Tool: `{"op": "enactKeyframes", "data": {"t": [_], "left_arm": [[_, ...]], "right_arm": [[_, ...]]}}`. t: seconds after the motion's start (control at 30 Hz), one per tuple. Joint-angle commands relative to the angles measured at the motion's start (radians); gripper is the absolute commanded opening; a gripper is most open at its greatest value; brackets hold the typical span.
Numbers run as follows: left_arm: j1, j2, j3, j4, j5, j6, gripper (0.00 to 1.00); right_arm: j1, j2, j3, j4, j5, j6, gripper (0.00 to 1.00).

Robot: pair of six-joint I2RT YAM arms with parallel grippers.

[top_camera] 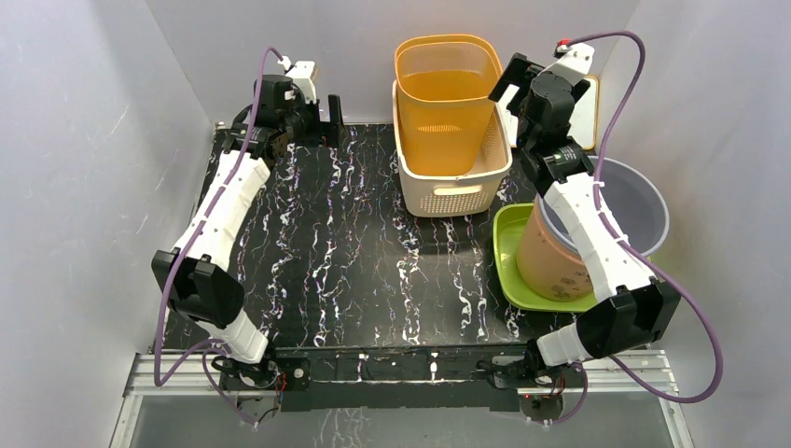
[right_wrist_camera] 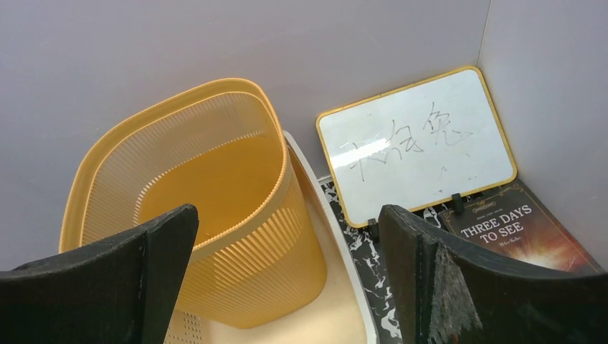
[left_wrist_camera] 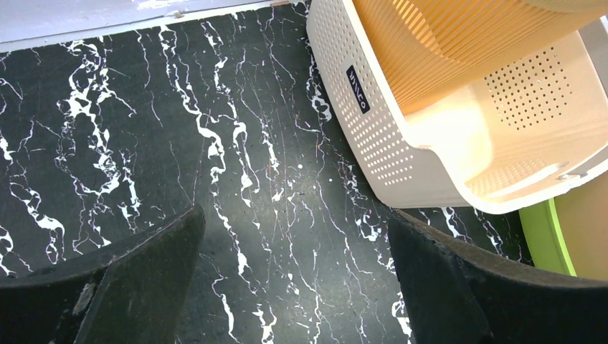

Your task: Turn the large container upside down

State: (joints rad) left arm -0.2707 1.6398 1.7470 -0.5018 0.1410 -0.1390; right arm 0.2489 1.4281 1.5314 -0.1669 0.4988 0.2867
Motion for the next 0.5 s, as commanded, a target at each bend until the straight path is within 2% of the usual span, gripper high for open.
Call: {"op": "enactKeyframes", "data": {"t": [0.0,0.13,0.3,0.47], "left_arm": [[-0.008,-0.057,-0.013,0.008,-0.003,-0.001,0.98],[-0.009,-0.057,-0.015,0.007,-0.001,0.001,0.98],[-0.01,-0.062,-0.015,-0.004,-0.014,0.021,0.98],[-0.01,-0.066,-0.017,-0.007,-0.021,0.028,0.98]], "right_arm": [[0.006,-0.038,-0.006,0.103,-0.027,-0.066,0.98],[0.006,-0.063,-0.064,0.196,-0.109,-0.112,0.98],[0.004,0.007,0.034,0.115,-0.12,-0.141,0.98],[0.003,0.036,0.06,0.12,-0.077,-0.158,0.98]]}}
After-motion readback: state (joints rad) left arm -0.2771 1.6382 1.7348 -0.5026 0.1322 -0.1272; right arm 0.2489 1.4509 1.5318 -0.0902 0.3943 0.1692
